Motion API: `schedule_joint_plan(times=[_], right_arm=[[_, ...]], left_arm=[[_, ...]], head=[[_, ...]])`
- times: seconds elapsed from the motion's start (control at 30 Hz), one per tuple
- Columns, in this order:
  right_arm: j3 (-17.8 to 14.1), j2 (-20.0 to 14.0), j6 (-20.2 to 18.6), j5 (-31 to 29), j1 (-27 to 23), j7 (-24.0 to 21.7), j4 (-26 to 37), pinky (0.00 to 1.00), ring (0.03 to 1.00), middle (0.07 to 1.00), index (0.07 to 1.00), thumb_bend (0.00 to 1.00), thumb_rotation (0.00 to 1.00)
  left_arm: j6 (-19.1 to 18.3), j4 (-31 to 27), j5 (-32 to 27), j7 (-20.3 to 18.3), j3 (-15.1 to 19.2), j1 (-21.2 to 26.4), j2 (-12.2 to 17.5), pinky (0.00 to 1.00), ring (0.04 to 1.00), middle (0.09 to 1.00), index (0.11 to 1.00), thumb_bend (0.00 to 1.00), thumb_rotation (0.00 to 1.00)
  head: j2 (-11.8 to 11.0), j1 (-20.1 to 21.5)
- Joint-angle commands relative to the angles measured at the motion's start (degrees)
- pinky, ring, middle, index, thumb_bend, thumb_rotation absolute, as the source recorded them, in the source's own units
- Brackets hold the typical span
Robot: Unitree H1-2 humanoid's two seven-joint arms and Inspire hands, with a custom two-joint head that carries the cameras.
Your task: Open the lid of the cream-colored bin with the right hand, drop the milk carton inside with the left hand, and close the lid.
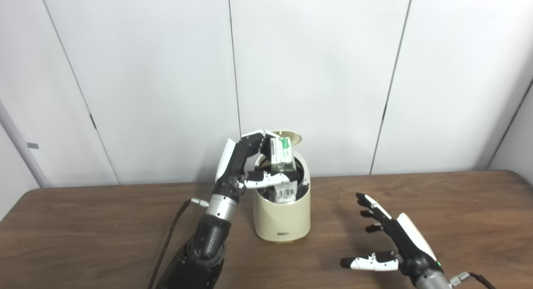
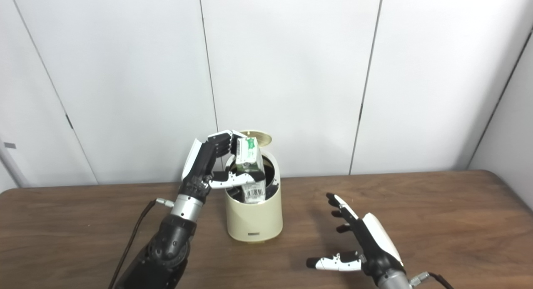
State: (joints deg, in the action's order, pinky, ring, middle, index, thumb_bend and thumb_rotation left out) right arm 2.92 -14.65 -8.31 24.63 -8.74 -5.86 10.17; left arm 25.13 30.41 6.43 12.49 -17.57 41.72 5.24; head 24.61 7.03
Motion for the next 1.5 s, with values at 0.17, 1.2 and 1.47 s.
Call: schedule_joint_plan(times=[0.17,1.2,1.47], right_arm=[[-0.70,-0.62,2.19,-0.16,-1.07,1.51,1.62,0.70,0.847,0.916,0.942,0.79,0.25],[-0.87,-1.36,1.56,-2.02,-0.03,0.51,2.28,0.69,0.848,0.922,0.942,0.78,0.26],[-1.03,-1.66,2.09,-2.27,0.39,0.74,2.17,0.72,0.851,0.919,0.939,0.78,0.27]], left_arm=[[1.80,0.65,-0.42,4.97,-2.21,5.75,0.82,0.47,0.460,0.488,0.488,0.50,0.00],[1.80,5.06,5.10,34.30,-21.65,10.13,7.95,0.47,0.461,0.482,0.496,0.50,0.00],[1.80,5.87,3.43,35.32,-25.38,10.25,9.43,0.53,0.480,0.495,0.485,0.50,0.00]], head=[[0.28,-0.06],[1.14,-0.90],[1.53,-1.20]])
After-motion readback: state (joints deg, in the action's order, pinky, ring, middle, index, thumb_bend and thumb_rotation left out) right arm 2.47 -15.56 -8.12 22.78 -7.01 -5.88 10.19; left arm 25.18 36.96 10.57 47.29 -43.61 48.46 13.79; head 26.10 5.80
